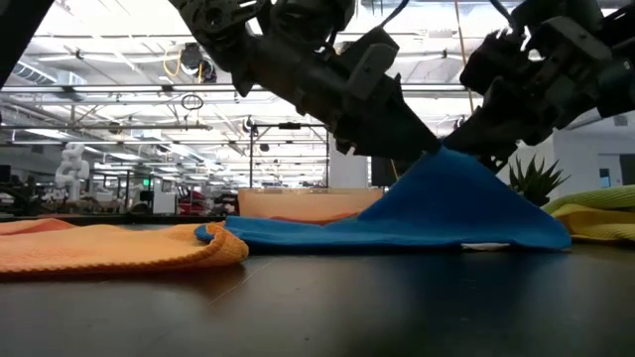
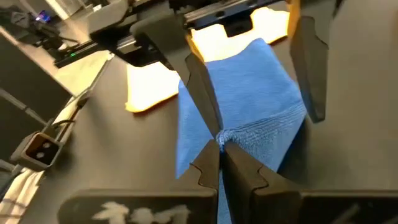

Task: Fold microfiber towels
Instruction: Fold the blue towel

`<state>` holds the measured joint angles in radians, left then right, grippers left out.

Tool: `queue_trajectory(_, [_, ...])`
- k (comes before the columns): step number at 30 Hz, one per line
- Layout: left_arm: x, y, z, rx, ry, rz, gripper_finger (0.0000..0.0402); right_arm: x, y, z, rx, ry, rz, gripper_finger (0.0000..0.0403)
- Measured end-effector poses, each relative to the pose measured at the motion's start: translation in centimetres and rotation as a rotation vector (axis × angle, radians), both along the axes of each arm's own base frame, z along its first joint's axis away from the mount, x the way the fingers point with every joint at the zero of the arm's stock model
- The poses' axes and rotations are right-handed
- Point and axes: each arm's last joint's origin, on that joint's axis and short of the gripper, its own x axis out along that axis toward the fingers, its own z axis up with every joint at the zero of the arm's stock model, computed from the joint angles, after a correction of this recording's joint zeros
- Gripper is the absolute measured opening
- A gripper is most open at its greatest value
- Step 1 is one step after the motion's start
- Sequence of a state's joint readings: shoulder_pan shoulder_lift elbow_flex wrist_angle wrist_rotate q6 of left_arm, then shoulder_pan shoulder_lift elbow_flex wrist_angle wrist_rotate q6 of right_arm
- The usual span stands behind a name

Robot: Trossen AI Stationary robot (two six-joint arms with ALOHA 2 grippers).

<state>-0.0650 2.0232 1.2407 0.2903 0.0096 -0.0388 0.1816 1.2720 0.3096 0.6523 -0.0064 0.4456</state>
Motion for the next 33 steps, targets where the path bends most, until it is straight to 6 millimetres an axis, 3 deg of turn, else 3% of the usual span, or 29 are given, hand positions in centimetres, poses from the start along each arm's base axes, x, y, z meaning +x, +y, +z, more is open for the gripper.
queue_trajectory(6, [0.0, -0.3, 0.0, -0.021, -0.002, -0.066, 0.0245, 0.3, 0.2, 0.3, -0.011, -0.001, 0.015, 0.0000])
queue_trajectory(10, [0.0, -0.5, 0.1, -0.038, -0.010, -0.099, 0.0222, 0.5, 0.1, 0.6, -0.013, -0.023, -0.003, 0.0000])
queue_trajectory(15, [0.0, -0.5, 0.1, -0.053, -0.008, -0.124, 0.0165, 0.5, 0.2, 0.6, -0.010, -0.028, 0.003, 0.0000])
queue_trajectory(23, [-0.1, -0.5, 0.0, -0.044, 0.000, -0.129, 0.0027, 0.5, 0.2, 0.6, -0.006, -0.027, 0.003, 0.0000])
queue_trajectory(25, [-0.1, -0.5, 0.0, -0.035, 0.001, -0.134, 0.0011, 0.5, 0.2, 0.6, -0.003, -0.026, 0.010, 0.0003])
queue_trajectory(29, [-0.1, -0.9, 0.0, -0.007, -0.003, -0.161, 0.0009, 0.4, 0.4, 0.7, 0.055, -0.017, 0.066, 0.0035])
queue_trajectory(33, [-0.2, -1.3, 0.1, 0.013, -0.002, -0.168, 0.0007, 0.1, 0.8, 0.1, 0.051, 0.047, 0.080, 0.0092])
